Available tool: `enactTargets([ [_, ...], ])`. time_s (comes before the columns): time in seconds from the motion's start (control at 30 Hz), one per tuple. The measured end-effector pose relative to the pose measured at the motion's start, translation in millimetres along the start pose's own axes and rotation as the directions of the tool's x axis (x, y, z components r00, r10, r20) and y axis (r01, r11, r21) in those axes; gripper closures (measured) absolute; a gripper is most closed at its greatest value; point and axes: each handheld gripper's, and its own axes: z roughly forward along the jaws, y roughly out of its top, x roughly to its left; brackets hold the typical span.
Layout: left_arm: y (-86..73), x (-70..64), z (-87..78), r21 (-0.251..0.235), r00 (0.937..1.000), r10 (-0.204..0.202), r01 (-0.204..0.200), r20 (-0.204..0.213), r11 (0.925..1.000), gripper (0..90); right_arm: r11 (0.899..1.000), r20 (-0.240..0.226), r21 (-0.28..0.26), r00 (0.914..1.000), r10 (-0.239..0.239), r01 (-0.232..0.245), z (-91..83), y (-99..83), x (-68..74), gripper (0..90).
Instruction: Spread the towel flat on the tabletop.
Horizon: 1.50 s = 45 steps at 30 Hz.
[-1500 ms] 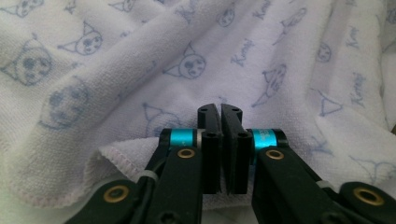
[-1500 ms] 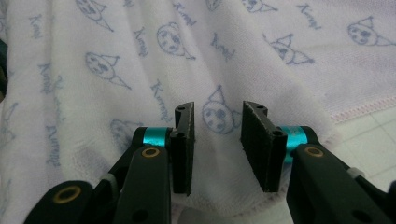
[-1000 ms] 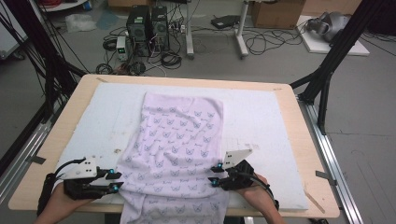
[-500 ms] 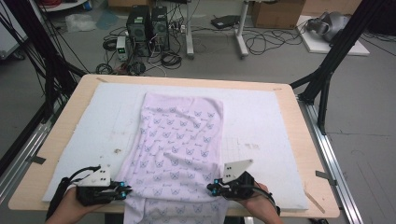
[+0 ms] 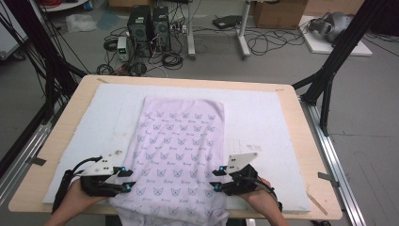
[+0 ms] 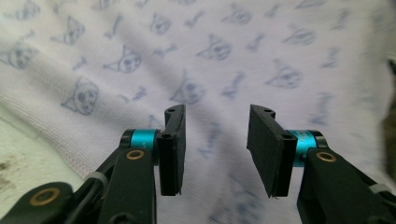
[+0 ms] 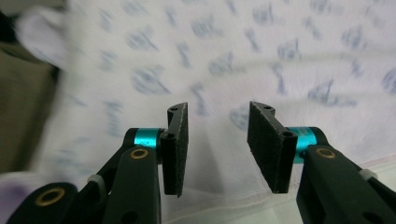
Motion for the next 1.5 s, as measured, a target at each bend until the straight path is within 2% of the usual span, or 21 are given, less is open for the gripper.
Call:
enactTargets([
  [0.03,-1.3,1.6,5.2,0.011,1.0,-0.002,0.002,0.007,0.9999,60.8,1.0,-0.002,0.03,1.0,0.001,-0.001,7.3,-1.9,-2.5,63.4],
  [0.07,-2.4,1.9,5.6,-0.015,1.0,0.006,-0.006,0.003,0.9999,65.9,0.998,-0.005,0.061,1.0,0.0,0.0,13.5,-3.1,-3.3,67.9],
  [0.1,-2.1,3.2,5.7,-0.011,1.0,-0.001,0.001,0.008,0.9999,77.4,0.999,-0.009,0.042,0.9999,-0.013,0.013,13.3,-3.5,-3.9,79.6],
  [0.13,-1.6,3.6,5.5,-0.008,0.9999,-0.008,0.008,0.015,0.9999,83.2,0.999,-0.028,0.046,0.9995,-0.013,0.014,12.9,-2.9,-4.0,87.2],
  [0.23,-1.7,-1.1,3.4,-0.001,1.0,0.009,-0.009,0.0,1.0,88.0,0.998,-0.041,0.053,0.9988,-0.028,0.03,11.2,-3.2,-1.7,88.6],
  [0.37,-8.1,-10.4,-8.6,-0.022,1.0,0.0,0.0,0.004,0.9997,88.3,1.0,-0.066,0.009,0.9974,-0.028,0.029,-0.4,-7.2,9.3,89.0],
  [0.47,-11.4,-24.6,-24.3,-0.053,0.9994,0.006,-0.004,0.034,0.9986,88.0,0.999,-0.096,-0.026,0.9948,-0.034,0.032,-14.0,-9.7,22.4,88.7],
  [0.53,-11.8,-29.3,-32.1,-0.071,0.9989,0.021,-0.018,0.042,0.9973,82.4,0.998,-0.123,-0.057,0.9915,-0.044,0.037,-23.8,-10.5,31.6,84.2],
  [0.57,-10.8,-29.2,-33.6,-0.072,0.9998,0.018,-0.018,0.002,0.9972,70.0,0.997,-0.118,-0.071,0.9922,-0.041,0.032,-26.8,-10.1,32.7,74.6],
  [0.6,-9.6,-25.7,-32.8,-0.072,0.9998,0.011,-0.012,-0.014,0.9973,61.3,0.997,-0.082,-0.077,0.9961,-0.033,0.027,-29.3,-8.5,30.6,71.6],
  [0.7,-5.1,-11.3,-22.4,-0.066,0.999,-0.012,0.009,-0.044,0.9978,53.9,0.999,-0.011,-0.046,0.9995,-0.03,0.03,-22.8,-3.8,14.9,61.4],
  [0.77,-3.5,-3.6,-11.2,-0.043,0.9982,-0.02,0.017,-0.057,0.9989,54.4,1.0,0.003,-0.026,1.0,-0.002,0.002,-11.5,-2.9,1.0,60.9],
  [0.83,-4.2,1.4,-0.7,-0.015,0.9985,-0.026,0.025,-0.048,0.9996,61.3,1.0,0.0,0.006,1.0,0.008,-0.008,1.4,-3.9,-8.9,62.6],
  [0.9,-5.7,2.5,3.1,-0.027,0.9987,-0.016,0.015,-0.048,0.9995,73.8,0.999,0.001,0.054,1.0,-0.002,0.002,11.5,-4.4,-12.4,71.7],
  [0.93,-5.3,3.0,3.7,-0.026,0.999,-0.024,0.023,-0.038,0.9994,84.1,0.999,-0.006,0.045,1.0,-0.004,0.004,11.7,-3.7,-13.1,81.1],
  [1.0,-4.4,2.1,3.0,-0.016,0.999,-0.011,0.01,-0.042,0.9998,86.7,0.998,-0.022,0.051,0.9995,-0.024,0.025,12.8,-2.5,-12.0,87.8],
  [1.17,-9.3,-6.5,-5.4,-0.023,0.9991,-0.021,0.02,-0.036,0.9995,87.7,0.999,-0.062,0.034,0.998,-0.01,0.012,8.6,-5.4,-8.9,89.4],
  [1.27,-11.4,-17.8,-17.1,-0.037,0.9999,-0.002,0.002,-0.013,0.9993,87.3,1.0,-0.127,-0.012,0.9916,-0.021,0.02,-0.7,-6.1,5.0,87.9],
  [1.3,-10.9,-19.2,-18.9,-0.044,1.0,-0.001,0.001,0.001,0.999,85.2,0.999,-0.121,-0.019,0.9922,-0.03,0.028,-3.9,-5.8,9.2,82.9],
  [1.4,-6.3,-15.6,-15.2,-0.033,0.9997,-0.022,0.022,-0.013,0.9992,60.4,1.0,-0.058,-0.013,0.9983,-0.008,0.007,-7.2,-5.1,5.0,71.5],
  [1.5,-6.4,-11.4,-6.2,-0.008,0.9997,-0.019,0.018,-0.015,0.9998,68.1,1.0,-0.045,-0.003,0.999,0.0,0.0,0.6,-3.1,-1.3,70.4],
])
